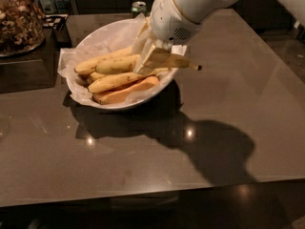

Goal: Pick banana from white bowl

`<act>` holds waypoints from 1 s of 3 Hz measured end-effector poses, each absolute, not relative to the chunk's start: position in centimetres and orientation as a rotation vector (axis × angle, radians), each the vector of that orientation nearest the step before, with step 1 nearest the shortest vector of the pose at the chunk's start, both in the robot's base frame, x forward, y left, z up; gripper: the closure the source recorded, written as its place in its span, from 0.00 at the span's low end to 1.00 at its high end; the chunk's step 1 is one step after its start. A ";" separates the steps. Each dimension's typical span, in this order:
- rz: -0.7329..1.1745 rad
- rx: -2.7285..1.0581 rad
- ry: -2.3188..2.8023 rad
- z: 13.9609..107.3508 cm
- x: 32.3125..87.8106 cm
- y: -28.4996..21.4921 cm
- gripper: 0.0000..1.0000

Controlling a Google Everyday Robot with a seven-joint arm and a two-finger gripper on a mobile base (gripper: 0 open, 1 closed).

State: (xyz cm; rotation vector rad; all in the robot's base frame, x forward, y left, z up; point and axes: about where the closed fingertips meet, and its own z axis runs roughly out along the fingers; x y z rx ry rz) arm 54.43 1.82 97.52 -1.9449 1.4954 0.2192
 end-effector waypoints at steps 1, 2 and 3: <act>0.247 -1.943 1.413 101.2 52.1 0.7 1.00; 0.261 -1.879 1.451 103.5 48.6 -1.4 1.00; 0.258 -1.869 1.456 103.8 48.3 -1.8 1.00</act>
Offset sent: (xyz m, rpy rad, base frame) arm -0.1047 -0.0701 0.0740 0.1160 0.0299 -0.0897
